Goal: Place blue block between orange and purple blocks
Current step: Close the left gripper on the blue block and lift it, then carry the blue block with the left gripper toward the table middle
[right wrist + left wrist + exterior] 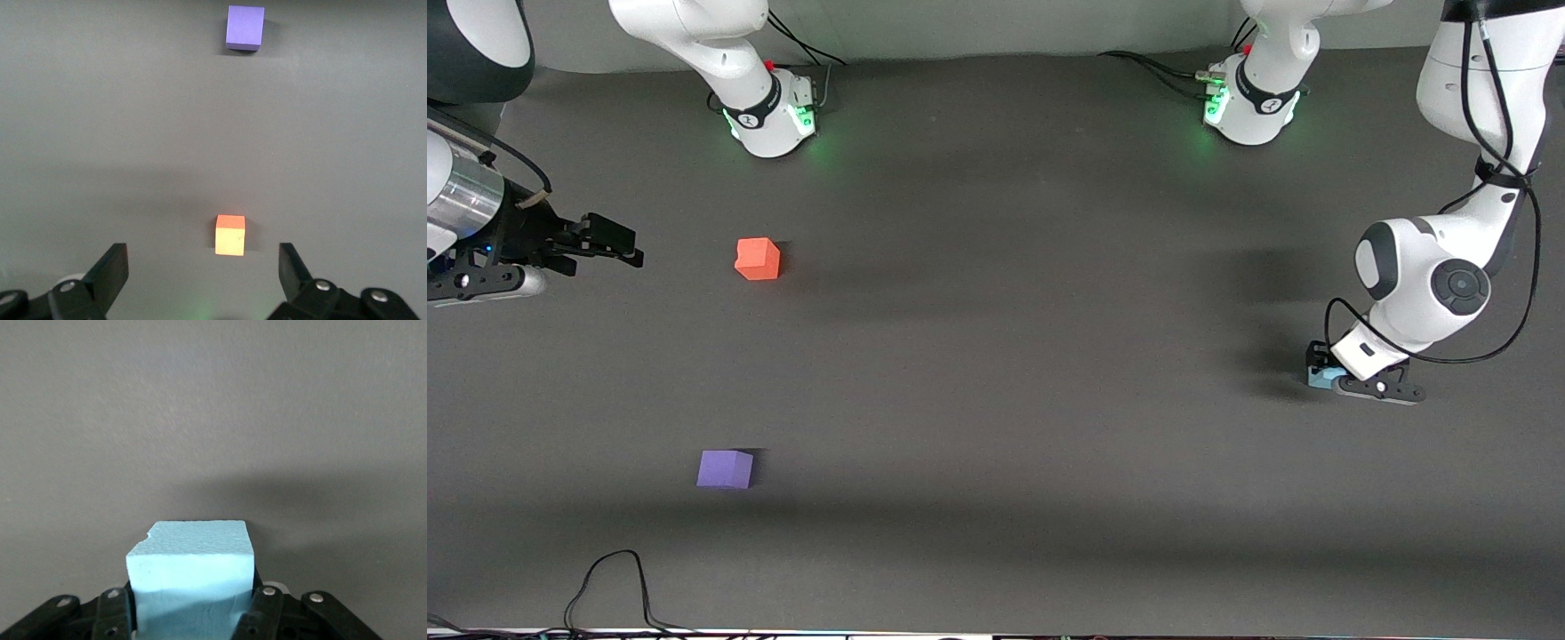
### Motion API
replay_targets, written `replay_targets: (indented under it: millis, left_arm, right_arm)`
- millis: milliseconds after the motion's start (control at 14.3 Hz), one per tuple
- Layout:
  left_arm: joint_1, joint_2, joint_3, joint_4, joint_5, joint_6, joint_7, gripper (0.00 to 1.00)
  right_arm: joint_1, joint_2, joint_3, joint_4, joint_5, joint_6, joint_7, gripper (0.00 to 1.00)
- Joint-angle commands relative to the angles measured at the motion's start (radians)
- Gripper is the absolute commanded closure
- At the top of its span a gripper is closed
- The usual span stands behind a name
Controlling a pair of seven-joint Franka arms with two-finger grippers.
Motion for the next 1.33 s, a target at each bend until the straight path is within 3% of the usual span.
replay_targets:
  millis: [0, 280, 490, 840, 1119, 1259]
  left_arm:
    - [-0.001, -0.092, 0.007, 0.107, 0.010, -0.256, 0.003, 0.70]
    - [-0.047, -0.138, -0.017, 0.407, 0.001, -0.745, -0.134, 0.67]
    - [-0.185, -0.131, -0.031, 0.567, -0.010, -0.927, -0.379, 0.67]
    - [-0.511, -0.066, -0.045, 0.645, -0.047, -0.892, -0.868, 0.67]
    - [-0.743, 0.128, -0.043, 0.791, -0.036, -0.753, -1.143, 0.67]
    - [-0.837, 0.223, -0.042, 0.814, -0.007, -0.660, -1.212, 0.67]
  right_arm:
    - [0.013, -0.002, -0.009, 0.010, -0.016, -0.012, -0.016, 0.00]
    - [0.014, -0.004, -0.009, 0.010, -0.016, -0.012, -0.016, 0.00]
    - [0.013, -0.004, -0.009, 0.010, -0.016, -0.012, -0.016, 0.00]
    - [0.014, -0.002, -0.009, 0.010, -0.016, -0.012, -0.016, 0.00]
    - [0.014, -0.001, -0.009, 0.009, -0.016, -0.012, -0.016, 0.00]
    - [0.014, 0.002, -0.009, 0.010, -0.016, -0.012, -0.016, 0.00]
